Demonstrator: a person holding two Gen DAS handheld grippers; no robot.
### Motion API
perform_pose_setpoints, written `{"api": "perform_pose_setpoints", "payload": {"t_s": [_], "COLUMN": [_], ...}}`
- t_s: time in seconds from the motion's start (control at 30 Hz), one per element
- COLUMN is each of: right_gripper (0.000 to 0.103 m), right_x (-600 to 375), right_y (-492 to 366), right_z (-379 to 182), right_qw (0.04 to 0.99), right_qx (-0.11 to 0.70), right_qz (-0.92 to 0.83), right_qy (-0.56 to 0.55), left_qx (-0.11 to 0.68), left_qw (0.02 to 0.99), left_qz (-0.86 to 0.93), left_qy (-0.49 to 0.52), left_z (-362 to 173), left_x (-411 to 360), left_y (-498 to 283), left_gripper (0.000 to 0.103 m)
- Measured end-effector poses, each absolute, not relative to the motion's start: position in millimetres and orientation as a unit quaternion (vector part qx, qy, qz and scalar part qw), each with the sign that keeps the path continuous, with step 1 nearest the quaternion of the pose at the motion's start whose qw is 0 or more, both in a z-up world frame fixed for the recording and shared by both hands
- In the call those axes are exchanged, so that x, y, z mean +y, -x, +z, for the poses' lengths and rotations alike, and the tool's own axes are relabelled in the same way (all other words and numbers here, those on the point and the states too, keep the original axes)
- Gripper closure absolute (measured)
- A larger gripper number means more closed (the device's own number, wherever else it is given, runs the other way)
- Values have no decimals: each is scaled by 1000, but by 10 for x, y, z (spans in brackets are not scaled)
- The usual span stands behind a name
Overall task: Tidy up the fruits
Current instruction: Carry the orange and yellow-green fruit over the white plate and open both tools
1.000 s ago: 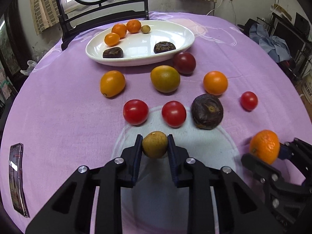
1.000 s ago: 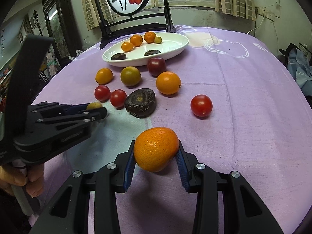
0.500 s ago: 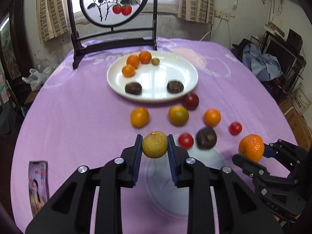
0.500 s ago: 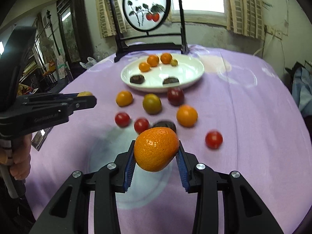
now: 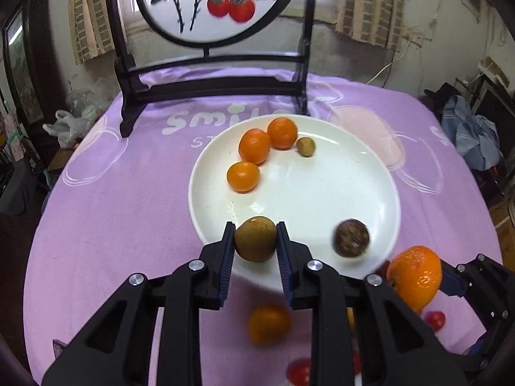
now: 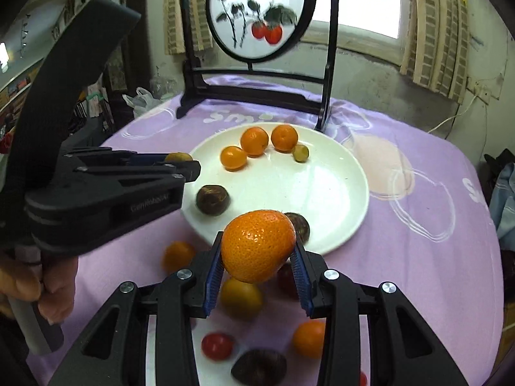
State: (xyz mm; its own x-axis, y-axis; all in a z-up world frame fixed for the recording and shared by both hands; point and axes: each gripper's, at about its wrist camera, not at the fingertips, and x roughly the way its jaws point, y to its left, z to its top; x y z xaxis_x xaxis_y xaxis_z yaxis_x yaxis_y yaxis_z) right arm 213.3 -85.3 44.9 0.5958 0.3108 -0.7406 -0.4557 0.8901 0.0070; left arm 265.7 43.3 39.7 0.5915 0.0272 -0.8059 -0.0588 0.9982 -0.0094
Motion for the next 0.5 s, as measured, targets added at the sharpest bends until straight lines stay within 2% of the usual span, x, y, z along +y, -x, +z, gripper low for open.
{"api": "perform_pose_setpoints", "payload": {"t_s": [0.3, 0.33, 0.37, 0.4, 0.43, 0.5], "right_gripper": [62, 61, 52, 45, 40, 40], "right_x": [-662, -660, -653, -656, -669, -739], "right_y": [-2569, -2572, -2572, -2566, -2555, -2490], "right_z": [47, 49, 53, 63, 83, 144], "right_qw": [871, 873, 873, 875, 877, 883], "right_qx": [435, 430, 427, 424, 421, 410], "right_qz": [212, 214, 216, 213, 211, 211], "right_qy": [91, 90, 94, 97, 96, 84], "left_qx": [490, 484, 485, 488, 488, 470], "left_qw": [870, 873, 873, 871, 871, 881], "left_qz": [32, 36, 35, 37, 41, 49], "left_qy": [43, 40, 37, 36, 35, 31], "left_z": [-63, -70, -79, -78, -61, 38], "left_x": [492, 484, 473, 465, 461, 452], "left_y": [-3127, -3158, -3191, -3218, -3217, -3123], "left_gripper": [78, 78, 77, 65, 43, 27]}}
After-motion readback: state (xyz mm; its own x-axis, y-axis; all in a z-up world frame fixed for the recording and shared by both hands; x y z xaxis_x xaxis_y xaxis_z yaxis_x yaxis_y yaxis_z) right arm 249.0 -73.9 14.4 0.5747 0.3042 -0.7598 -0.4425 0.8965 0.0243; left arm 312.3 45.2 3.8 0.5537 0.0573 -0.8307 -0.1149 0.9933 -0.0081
